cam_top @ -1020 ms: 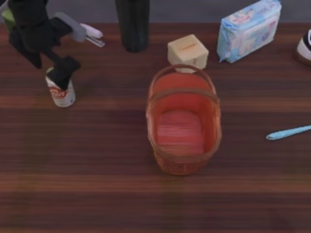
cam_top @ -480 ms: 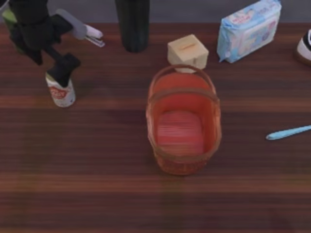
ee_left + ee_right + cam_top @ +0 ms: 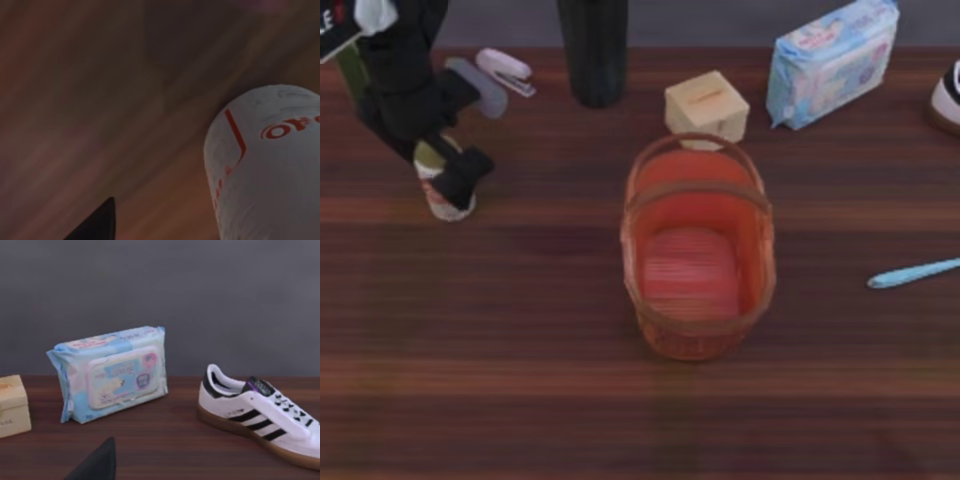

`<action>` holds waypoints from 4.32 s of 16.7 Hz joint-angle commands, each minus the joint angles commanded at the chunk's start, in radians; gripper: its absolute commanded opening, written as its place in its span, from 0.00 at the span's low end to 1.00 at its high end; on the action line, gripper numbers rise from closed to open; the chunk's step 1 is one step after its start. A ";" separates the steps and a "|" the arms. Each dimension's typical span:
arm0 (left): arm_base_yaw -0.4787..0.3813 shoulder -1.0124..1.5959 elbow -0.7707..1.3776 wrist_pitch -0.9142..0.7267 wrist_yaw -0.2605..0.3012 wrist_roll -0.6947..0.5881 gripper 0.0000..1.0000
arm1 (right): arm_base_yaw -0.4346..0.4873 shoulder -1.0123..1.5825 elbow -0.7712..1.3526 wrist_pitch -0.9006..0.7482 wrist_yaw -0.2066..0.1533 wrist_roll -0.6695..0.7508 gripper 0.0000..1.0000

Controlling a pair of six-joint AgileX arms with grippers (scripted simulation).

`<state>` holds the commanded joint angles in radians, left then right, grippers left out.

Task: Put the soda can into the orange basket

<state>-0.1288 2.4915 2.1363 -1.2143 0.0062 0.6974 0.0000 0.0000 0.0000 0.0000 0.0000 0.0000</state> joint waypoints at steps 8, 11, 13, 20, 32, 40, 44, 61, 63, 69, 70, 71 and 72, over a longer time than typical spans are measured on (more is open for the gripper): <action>0.000 0.000 -0.003 0.003 0.000 0.000 0.70 | 0.000 0.000 0.000 0.000 0.000 0.000 1.00; 0.000 0.000 -0.003 0.003 0.000 0.000 0.47 | 0.000 0.000 0.000 0.000 0.000 0.000 1.00; 0.000 0.000 -0.003 0.003 0.000 0.000 0.32 | 0.000 0.000 0.000 0.000 0.000 0.000 1.00; 0.000 0.000 -0.003 0.003 0.000 0.000 0.00 | 0.000 0.000 0.000 0.000 0.000 0.000 1.00; -0.019 -0.025 -0.071 0.160 0.112 -0.053 0.00 | 0.000 0.000 0.000 0.000 0.000 0.000 1.00; -0.087 -0.153 -0.349 0.868 0.561 -0.289 0.00 | 0.000 0.000 0.000 0.000 0.000 0.000 1.00; -0.126 -0.235 -0.518 1.284 0.827 -0.432 0.00 | 0.000 0.000 0.000 0.000 0.000 0.000 1.00; -0.185 -0.380 -0.792 1.933 1.267 -0.651 0.00 | 0.000 0.000 0.000 0.000 0.000 0.000 1.00; -0.181 -0.333 -0.805 1.992 1.269 -0.651 0.00 | 0.000 0.000 0.000 0.000 0.000 0.000 1.00; -0.166 -0.168 -0.867 2.233 1.270 -0.657 0.00 | 0.000 0.000 0.000 0.000 0.000 0.000 1.00; -0.166 -0.160 -0.870 2.241 1.270 -0.657 0.00 | 0.000 0.000 0.000 0.000 0.000 0.000 1.00; -0.165 -0.159 -0.870 2.242 1.270 -0.657 0.00 | 0.000 0.000 0.000 0.000 0.000 0.000 1.00; -0.165 -0.159 -0.870 2.242 1.270 -0.657 0.00 | 0.000 0.000 0.000 0.000 0.000 0.000 1.00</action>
<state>-0.2943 2.3320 1.2659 1.0277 1.2758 0.0404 0.0000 0.0000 0.0000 0.0000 0.0000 0.0000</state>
